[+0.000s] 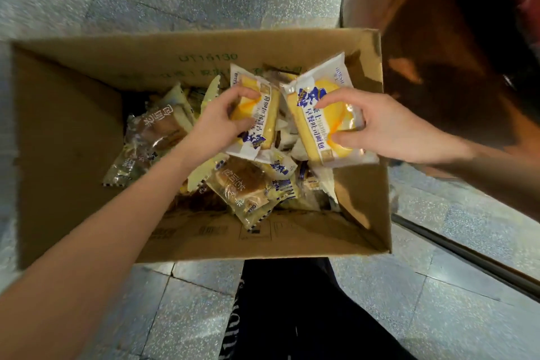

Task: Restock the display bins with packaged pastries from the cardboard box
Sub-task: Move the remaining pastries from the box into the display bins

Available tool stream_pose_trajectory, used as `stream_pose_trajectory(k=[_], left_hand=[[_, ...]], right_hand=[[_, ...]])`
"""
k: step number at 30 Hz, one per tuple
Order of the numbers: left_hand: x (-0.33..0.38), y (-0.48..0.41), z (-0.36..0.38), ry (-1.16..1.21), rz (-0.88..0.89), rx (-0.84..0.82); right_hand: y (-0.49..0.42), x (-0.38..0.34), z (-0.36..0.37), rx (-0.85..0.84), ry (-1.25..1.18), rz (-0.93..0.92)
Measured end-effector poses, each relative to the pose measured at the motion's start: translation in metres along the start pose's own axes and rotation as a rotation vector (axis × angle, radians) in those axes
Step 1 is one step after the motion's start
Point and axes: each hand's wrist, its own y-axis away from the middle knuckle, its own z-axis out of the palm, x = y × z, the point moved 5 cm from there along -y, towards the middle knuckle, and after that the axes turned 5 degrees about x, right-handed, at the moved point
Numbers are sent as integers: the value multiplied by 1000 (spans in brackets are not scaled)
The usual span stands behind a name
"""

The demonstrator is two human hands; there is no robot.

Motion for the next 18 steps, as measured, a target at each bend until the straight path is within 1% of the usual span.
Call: stream_pose_trajectory(k=[3, 7, 12, 18], left_hand=[[35, 26, -30, -29, 59, -14], [72, 60, -72, -69, 132, -18], [92, 108, -119, -119, 125, 79], [110, 178, -147, -174, 122, 246]], right_hand=[[9, -35, -21, 58, 38, -57], [13, -82, -40, 47, 134, -159], [17, -127, -40, 1, 86, -175], [32, -176, -2, -189, 268, -312]])
